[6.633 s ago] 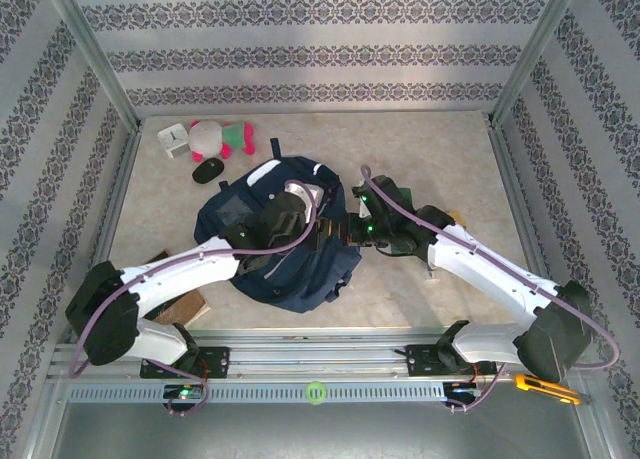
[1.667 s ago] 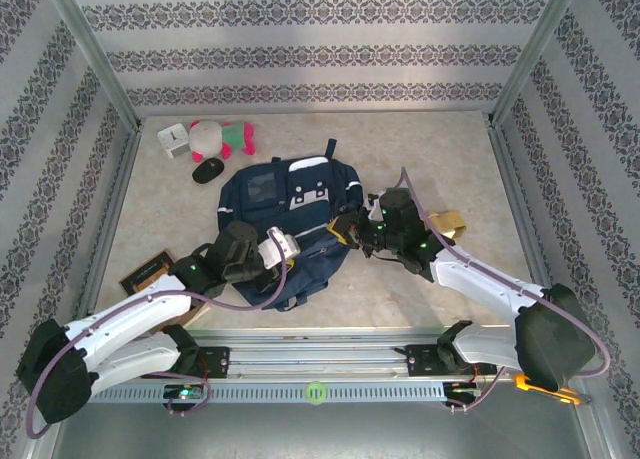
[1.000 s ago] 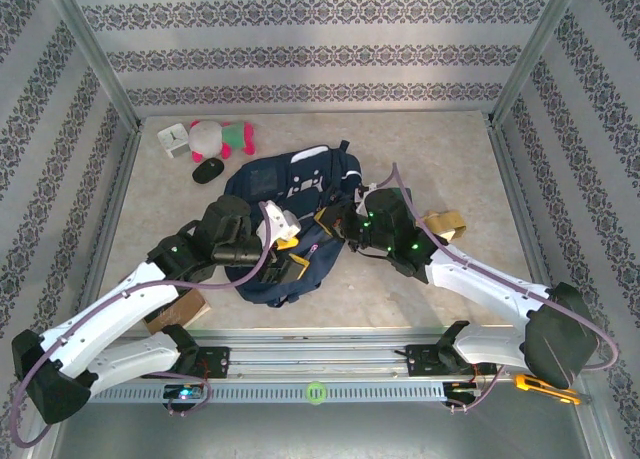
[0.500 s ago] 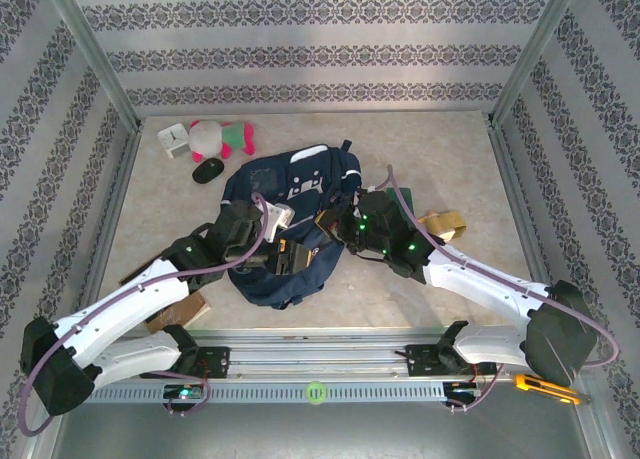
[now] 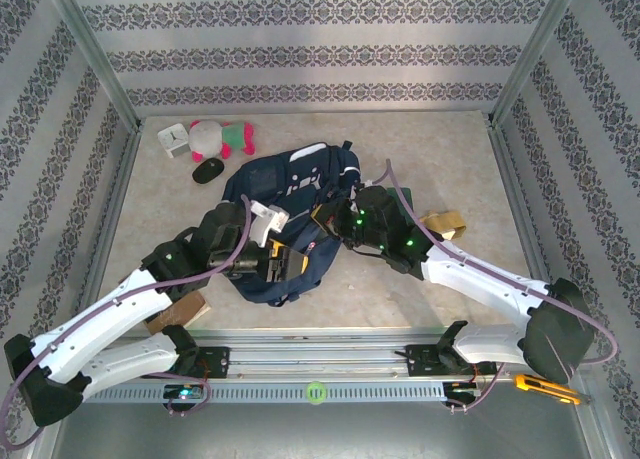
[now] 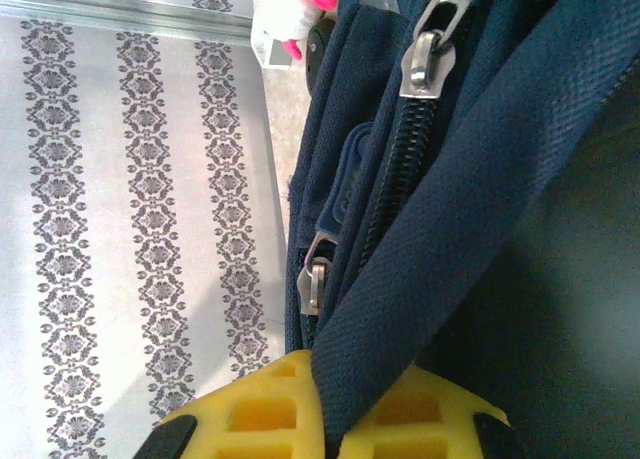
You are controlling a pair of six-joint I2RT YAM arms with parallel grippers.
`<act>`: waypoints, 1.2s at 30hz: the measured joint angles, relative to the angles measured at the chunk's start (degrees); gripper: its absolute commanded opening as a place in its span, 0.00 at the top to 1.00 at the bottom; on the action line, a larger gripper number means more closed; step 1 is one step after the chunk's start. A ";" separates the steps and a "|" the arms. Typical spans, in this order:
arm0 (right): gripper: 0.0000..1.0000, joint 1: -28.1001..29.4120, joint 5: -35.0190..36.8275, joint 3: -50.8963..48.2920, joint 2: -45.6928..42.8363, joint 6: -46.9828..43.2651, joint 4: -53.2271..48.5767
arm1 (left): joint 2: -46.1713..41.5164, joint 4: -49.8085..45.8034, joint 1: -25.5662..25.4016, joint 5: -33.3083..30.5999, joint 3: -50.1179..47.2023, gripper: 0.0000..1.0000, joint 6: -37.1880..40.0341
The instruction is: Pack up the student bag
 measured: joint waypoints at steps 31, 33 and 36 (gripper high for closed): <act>1.00 0.68 2.38 1.31 0.66 -0.39 -0.44 | 9.33 11.82 -2.97 -5.75 -4.90 0.60 -8.07; 1.00 0.98 2.60 1.49 0.72 -0.39 -0.44 | 9.33 11.89 -3.04 -7.19 -4.90 0.66 -8.83; 1.00 1.16 2.97 1.79 0.92 -0.42 -0.22 | 9.33 11.91 -3.04 -9.27 -4.90 0.83 -9.68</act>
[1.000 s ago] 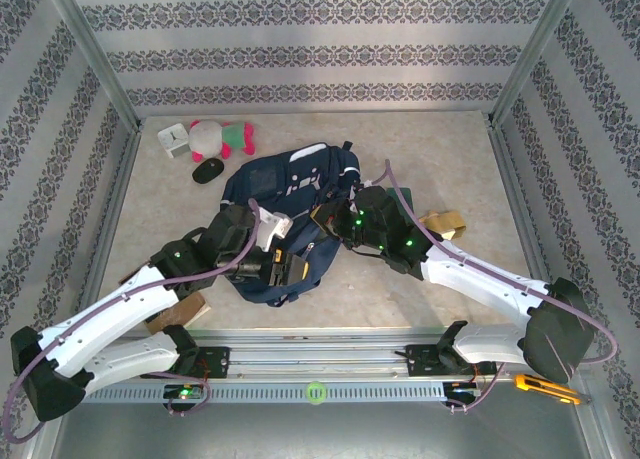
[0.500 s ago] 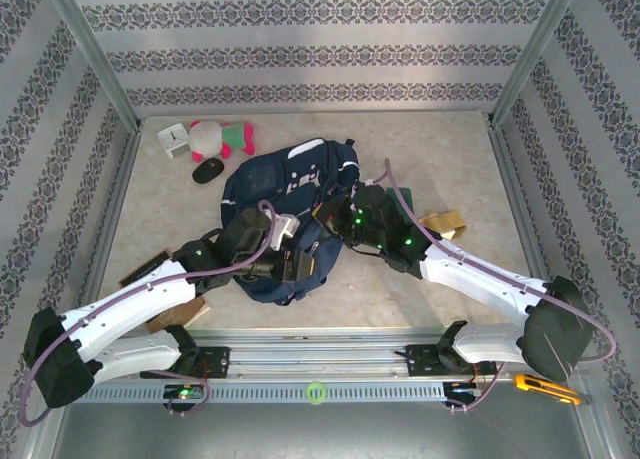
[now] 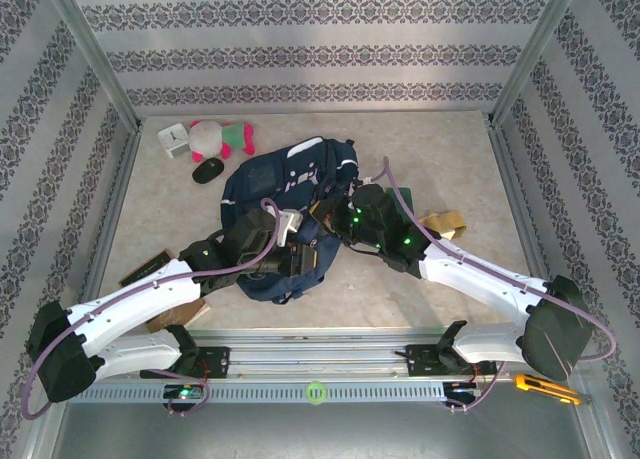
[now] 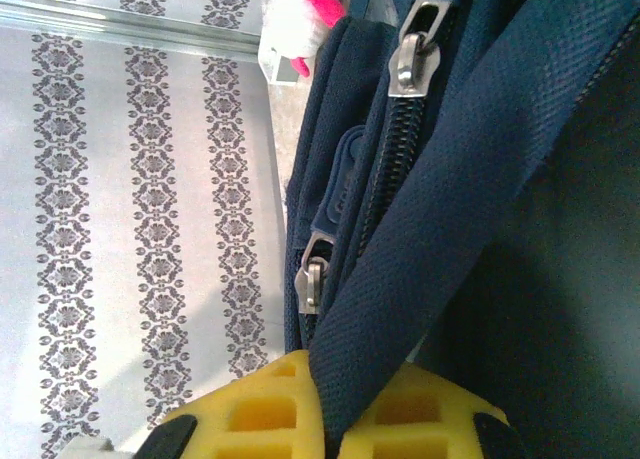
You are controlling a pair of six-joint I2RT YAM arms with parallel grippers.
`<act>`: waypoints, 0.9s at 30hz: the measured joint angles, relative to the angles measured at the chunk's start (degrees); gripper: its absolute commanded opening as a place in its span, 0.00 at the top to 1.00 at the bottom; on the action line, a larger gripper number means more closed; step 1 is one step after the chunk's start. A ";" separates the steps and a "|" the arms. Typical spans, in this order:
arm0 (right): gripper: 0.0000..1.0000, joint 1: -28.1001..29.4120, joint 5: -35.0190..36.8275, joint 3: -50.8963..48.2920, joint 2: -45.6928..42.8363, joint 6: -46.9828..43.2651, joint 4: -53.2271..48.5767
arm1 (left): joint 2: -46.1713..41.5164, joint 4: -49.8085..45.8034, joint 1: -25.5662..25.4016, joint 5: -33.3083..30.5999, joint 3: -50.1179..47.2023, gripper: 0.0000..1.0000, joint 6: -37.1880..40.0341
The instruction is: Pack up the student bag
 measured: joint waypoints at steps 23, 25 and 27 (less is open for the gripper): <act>1.00 -23.37 -26.84 0.13 -4.02 -5.57 -6.67 | -14.62 -11.96 2.12 -12.04 -5.51 1.00 2.34; 1.00 -25.75 -29.44 0.13 -4.02 -5.68 -6.80 | -15.10 -12.98 2.78 -12.46 -6.25 1.00 2.78; 1.00 -28.35 -31.98 0.13 -4.02 -6.03 -7.06 | -15.76 -13.73 3.17 -12.87 -7.30 1.00 3.41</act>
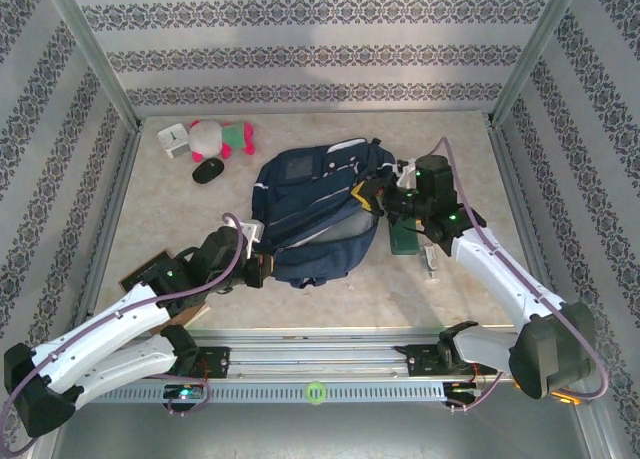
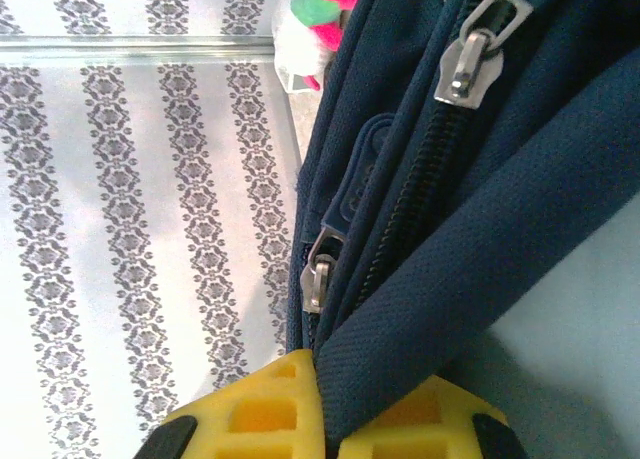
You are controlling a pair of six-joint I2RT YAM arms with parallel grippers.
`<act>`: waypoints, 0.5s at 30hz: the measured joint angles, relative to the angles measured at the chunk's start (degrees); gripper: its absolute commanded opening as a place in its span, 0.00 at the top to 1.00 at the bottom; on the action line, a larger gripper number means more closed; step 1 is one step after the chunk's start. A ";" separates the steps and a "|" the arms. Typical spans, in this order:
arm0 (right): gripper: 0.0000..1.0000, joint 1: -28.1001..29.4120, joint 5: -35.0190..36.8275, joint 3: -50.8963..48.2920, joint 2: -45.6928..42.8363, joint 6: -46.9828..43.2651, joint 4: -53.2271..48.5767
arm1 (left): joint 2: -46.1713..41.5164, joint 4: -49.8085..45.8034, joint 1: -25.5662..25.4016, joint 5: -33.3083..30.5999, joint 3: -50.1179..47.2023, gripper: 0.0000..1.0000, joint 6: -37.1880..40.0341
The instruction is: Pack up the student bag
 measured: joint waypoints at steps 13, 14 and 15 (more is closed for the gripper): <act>0.40 -9.16 -6.27 -0.57 -2.25 -18.53 -12.44 | 1.66 6.84 1.55 9.94 -1.70 1.00 11.47; 0.40 -9.92 -5.64 -0.13 -2.91 -22.03 -15.98 | 2.58 7.87 1.68 10.67 -1.70 1.00 12.24; 0.40 -10.38 -4.42 0.61 -3.52 -25.66 -19.93 | 3.28 8.50 1.86 11.34 -1.70 1.00 12.74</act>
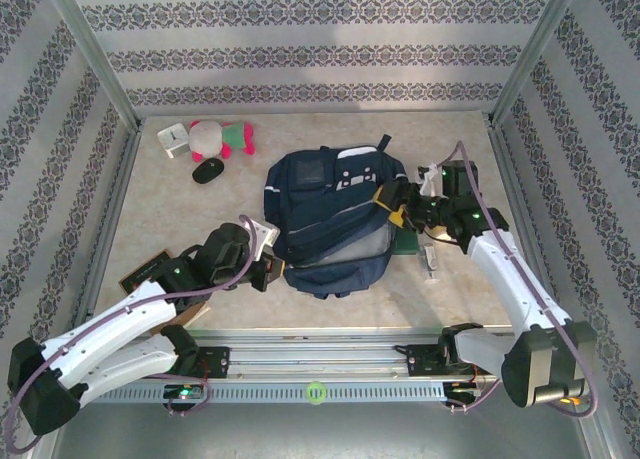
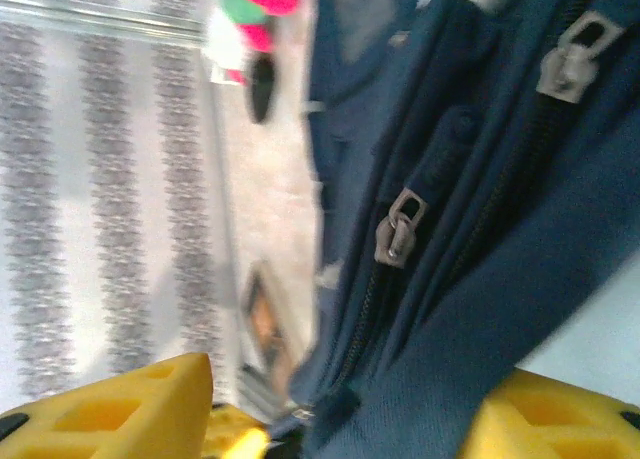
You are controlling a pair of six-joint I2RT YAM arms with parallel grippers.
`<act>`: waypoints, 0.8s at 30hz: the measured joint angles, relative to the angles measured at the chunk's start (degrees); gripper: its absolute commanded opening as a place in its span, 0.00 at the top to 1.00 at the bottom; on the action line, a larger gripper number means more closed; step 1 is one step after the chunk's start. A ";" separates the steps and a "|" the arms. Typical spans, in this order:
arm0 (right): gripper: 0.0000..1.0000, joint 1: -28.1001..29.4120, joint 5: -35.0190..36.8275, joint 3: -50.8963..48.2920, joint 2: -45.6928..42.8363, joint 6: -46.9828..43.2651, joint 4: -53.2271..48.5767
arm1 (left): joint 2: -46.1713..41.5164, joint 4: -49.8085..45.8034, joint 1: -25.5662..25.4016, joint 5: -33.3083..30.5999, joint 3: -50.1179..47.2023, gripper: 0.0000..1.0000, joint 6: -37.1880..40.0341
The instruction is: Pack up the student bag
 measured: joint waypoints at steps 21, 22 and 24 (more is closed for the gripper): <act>0.35 33.20 21.05 4.09 2.58 -59.12 -16.28 | 6.43 4.61 1.51 0.61 -5.16 0.44 -3.72; 0.35 33.99 21.11 3.96 3.87 -61.11 -15.80 | 6.99 4.87 1.51 0.81 -5.81 0.43 -4.15; 0.35 35.19 21.18 3.61 6.36 -65.24 -14.67 | 8.28 5.79 1.51 1.73 -7.69 0.43 -5.18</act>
